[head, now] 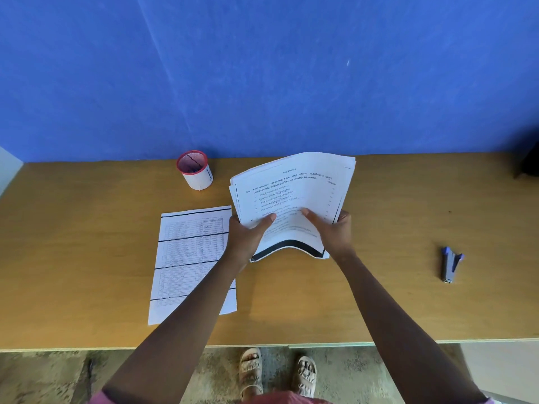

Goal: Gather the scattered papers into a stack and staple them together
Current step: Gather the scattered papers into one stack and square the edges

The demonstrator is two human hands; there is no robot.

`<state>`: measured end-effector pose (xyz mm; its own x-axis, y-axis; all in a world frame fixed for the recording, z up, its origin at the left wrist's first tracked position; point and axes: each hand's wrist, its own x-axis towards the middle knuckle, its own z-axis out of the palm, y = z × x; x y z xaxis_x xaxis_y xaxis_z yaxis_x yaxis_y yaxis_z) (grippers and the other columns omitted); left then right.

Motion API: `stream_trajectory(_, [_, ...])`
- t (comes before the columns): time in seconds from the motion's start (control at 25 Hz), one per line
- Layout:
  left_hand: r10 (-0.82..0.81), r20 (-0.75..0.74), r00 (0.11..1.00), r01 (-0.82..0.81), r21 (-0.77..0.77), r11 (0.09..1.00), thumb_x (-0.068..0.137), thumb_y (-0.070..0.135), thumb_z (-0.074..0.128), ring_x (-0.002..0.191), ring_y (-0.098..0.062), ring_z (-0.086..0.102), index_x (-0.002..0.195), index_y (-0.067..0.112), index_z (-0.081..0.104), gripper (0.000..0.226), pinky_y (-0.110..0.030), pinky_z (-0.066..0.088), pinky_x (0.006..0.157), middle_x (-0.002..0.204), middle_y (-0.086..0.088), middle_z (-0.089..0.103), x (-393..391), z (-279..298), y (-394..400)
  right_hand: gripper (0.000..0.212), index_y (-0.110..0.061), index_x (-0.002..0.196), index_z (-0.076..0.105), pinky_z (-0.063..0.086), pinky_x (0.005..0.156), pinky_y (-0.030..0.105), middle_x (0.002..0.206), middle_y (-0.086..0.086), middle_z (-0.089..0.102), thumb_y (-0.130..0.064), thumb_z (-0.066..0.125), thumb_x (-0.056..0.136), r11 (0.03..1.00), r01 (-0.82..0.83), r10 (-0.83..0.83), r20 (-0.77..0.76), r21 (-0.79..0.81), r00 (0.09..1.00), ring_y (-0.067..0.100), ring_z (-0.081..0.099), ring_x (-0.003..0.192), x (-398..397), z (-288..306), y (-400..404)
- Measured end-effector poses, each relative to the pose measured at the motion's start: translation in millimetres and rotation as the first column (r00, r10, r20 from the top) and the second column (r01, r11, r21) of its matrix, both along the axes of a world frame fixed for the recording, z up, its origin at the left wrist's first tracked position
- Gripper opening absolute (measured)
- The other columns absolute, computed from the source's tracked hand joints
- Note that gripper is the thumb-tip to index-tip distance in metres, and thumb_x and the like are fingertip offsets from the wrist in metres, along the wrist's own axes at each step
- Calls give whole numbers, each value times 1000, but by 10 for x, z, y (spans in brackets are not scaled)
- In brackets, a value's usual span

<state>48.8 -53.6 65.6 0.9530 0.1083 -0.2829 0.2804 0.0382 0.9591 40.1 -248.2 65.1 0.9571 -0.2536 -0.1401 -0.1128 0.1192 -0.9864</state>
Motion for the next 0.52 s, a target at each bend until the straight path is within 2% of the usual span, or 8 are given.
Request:
stream_trajectory(0.12, [6,23,1000,-6,14,1000,67,28,89,102,-14,71,115,18,69,54,-39,58,89,111,4,75,28,63,-20,13,-7,89,75,59,67,27,85,-3,78,-7,82,78,1000,-2,2,30,2,1000,10,74,79,-8,110,-42])
stream_trajectory(0.28, [-6,25,1000,5,54,999,65,22,92,94,-12,74,99,22,74,38,-40,59,87,102,5,76,26,139,3,30,0,101,75,60,74,31,103,8,78,-7,86,74,998,-49,50,70,-28,996,20,75,93,-44,130,-125])
stream_trajectory(0.4, [-17,21,1000,15,63,998,65,25,91,91,-12,74,99,20,74,39,-42,60,85,101,5,77,-5,211,-11,31,-1,105,75,61,78,34,105,8,78,-5,85,75,997,-76,76,69,2,995,22,75,96,-69,190,-146])
stream_trajectory(0.52, [18,57,998,-19,31,999,67,24,90,89,-11,75,92,24,74,30,-41,60,84,96,7,77,-33,296,-35,29,-2,104,75,60,76,32,104,6,78,-5,83,77,997,-72,72,80,-8,994,20,76,95,-83,276,-116])
